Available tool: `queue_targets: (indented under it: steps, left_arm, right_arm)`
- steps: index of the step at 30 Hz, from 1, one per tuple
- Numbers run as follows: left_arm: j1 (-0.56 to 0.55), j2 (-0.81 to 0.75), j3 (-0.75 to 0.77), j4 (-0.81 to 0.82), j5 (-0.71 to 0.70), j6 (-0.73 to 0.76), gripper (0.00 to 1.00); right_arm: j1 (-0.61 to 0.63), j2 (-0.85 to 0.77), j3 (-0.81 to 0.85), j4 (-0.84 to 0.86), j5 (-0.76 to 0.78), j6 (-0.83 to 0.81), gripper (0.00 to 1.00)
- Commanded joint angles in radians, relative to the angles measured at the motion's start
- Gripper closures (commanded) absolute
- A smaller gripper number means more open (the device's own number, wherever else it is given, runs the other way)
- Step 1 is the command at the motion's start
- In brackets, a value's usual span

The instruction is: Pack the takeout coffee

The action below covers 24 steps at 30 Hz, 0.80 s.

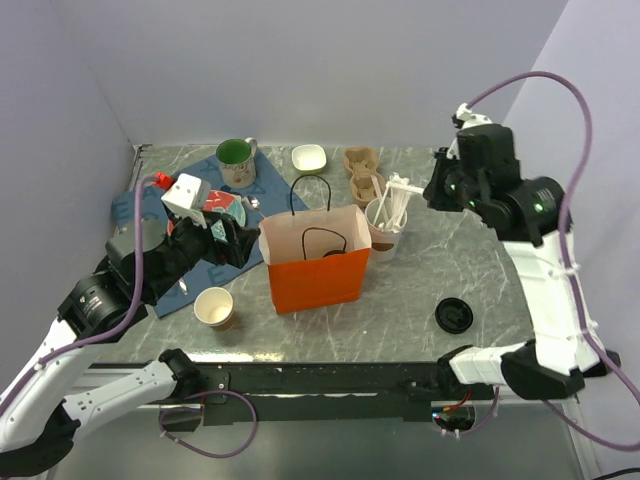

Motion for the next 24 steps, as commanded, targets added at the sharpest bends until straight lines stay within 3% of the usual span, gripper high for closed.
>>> queue_targets:
  steps: [1,8,15,19,24]
  left_arm:
    - [-0.004,-0.027,0.009,0.039,0.024,0.021,0.03]
    - [-0.004,-0.056,0.015,0.015,0.032,0.024,0.03]
    - [-0.004,-0.078,0.034,-0.019,0.010,0.060,0.03]
    - [-0.004,-0.096,0.032,-0.028,0.015,0.056,0.03]
    - [-0.002,-0.119,0.024,-0.039,0.009,0.042,0.03]
  right_arm:
    - [-0.006,-0.116,-0.017,0.185,-0.122,-0.042,0.92]
    - [-0.006,-0.291,-0.172,0.453,-0.461,-0.089,0.87]
    - [-0.003,-0.327,-0.267,0.522,-0.832,-0.038,0.88]
    - [0.017,-0.293,-0.295,0.472,-0.921,-0.029,0.87]
    - [0.058,-0.255,-0.298,0.438,-0.840,-0.052,0.87]
